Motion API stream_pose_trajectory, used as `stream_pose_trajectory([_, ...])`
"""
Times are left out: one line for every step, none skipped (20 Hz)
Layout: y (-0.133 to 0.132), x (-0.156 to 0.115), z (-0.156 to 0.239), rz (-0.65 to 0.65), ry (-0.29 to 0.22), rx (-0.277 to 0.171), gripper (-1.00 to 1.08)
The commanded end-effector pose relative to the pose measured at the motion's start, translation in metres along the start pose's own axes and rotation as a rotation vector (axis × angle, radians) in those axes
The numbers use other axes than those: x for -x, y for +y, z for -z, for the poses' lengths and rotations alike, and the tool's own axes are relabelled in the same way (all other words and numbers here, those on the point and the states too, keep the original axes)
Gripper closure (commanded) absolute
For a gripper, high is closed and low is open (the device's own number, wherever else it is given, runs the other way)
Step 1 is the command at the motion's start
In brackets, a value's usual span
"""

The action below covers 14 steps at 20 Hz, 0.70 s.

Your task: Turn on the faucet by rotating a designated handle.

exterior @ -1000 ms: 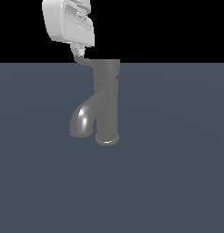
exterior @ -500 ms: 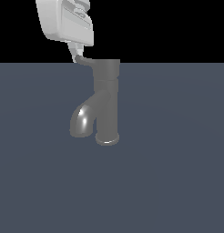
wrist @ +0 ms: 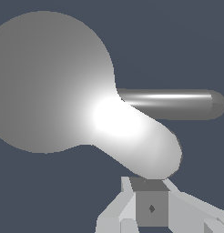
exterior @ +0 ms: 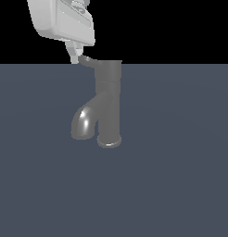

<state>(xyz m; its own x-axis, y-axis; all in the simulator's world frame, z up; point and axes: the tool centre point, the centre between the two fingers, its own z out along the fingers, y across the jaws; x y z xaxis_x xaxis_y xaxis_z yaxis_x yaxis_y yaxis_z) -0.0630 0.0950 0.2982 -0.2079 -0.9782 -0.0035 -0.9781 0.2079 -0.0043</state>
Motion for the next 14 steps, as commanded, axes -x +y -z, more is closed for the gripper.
stream_pose_trajectory([0.007,-0.011,0.000,-0.013,0.003,0.004,1.08])
stream_pose_trajectory([0.007,-0.011,0.000,-0.013,0.003,0.004,1.08])
stream_pose_trajectory([0.005,-0.002,0.000,0.001,0.002,0.001,1.08])
stream_pose_trajectory([0.007,-0.007,0.000,0.000,0.002,0.001,1.08])
stream_pose_trajectory([0.008,-0.011,0.000,-0.001,0.002,0.001,1.08])
stream_pose_trajectory([0.009,-0.016,0.000,-0.002,0.002,0.002,1.08])
stream_pose_trajectory([0.011,-0.020,0.000,-0.002,0.002,0.002,1.08])
stream_pose_trajectory([0.012,-0.025,0.000,-0.003,0.002,0.002,1.08])
stream_pose_trajectory([0.014,-0.029,0.000,-0.004,0.002,0.002,1.08])
stream_pose_trajectory([0.015,-0.034,0.000,-0.005,0.002,0.002,1.08])
stream_pose_trajectory([0.016,-0.039,0.000,-0.006,0.002,0.003,1.08])
stream_pose_trajectory([0.018,-0.043,0.000,-0.006,0.002,0.003,1.08])
stream_pose_trajectory([0.019,-0.048,0.000,-0.007,0.002,0.003,1.08])
stream_pose_trajectory([0.020,-0.053,0.000,-0.008,0.003,0.003,1.08])
